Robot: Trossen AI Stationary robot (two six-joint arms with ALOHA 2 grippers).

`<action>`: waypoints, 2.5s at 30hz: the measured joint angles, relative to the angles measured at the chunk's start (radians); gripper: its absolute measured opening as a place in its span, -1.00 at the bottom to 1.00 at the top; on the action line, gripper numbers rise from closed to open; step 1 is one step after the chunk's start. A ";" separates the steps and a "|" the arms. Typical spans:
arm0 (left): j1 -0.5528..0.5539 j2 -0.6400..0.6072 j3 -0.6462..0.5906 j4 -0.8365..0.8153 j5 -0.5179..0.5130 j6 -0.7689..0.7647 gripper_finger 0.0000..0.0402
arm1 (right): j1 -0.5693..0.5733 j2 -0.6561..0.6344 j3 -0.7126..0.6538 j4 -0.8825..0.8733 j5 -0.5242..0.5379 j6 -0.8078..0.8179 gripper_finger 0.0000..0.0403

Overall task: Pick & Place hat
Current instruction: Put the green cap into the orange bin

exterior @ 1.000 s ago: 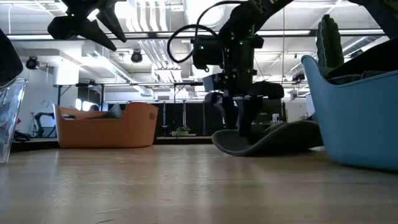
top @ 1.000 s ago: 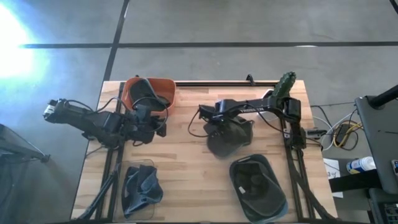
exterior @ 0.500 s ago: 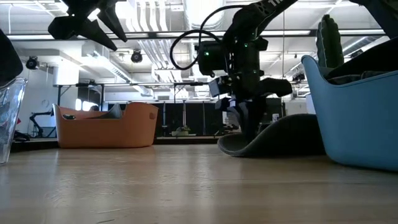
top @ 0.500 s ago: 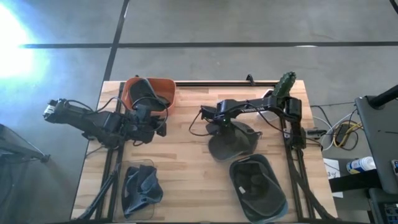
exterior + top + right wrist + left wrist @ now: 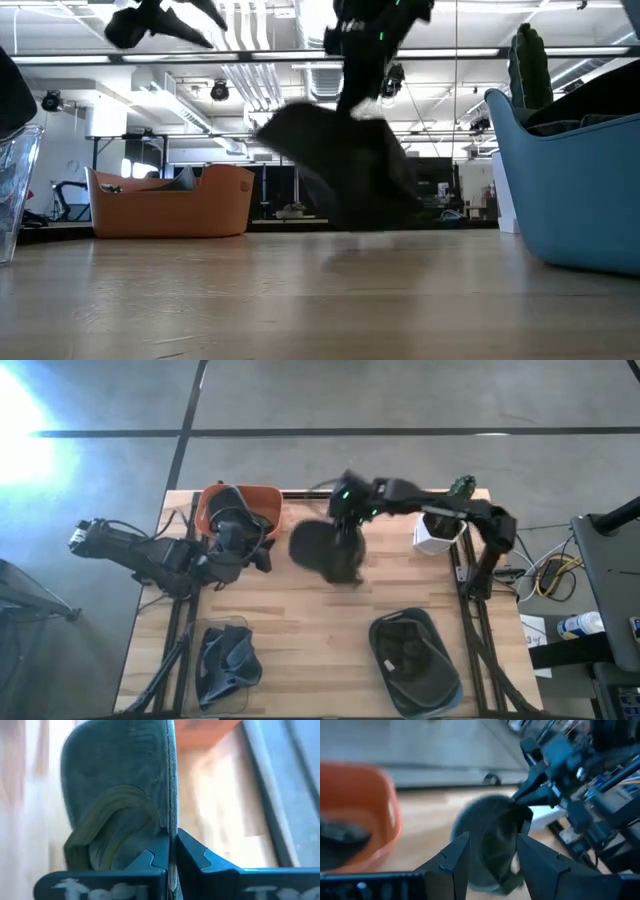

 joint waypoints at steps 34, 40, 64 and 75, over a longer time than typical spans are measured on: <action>0.189 -0.027 -0.001 0.393 0.123 0.165 -0.24 | 0.029 -0.200 0.025 0.113 0.242 0.498 -0.94; 0.189 -0.038 -0.001 0.319 0.075 0.186 -0.24 | 0.029 -0.201 0.025 0.097 0.286 0.487 -0.94; 0.312 0.076 -0.004 0.362 0.203 0.270 -0.24 | 0.032 -0.201 0.025 0.157 0.205 0.503 -0.94; 0.324 0.091 -0.004 0.402 0.253 0.345 -0.78 | 0.038 -0.201 0.026 0.172 0.172 0.497 -0.94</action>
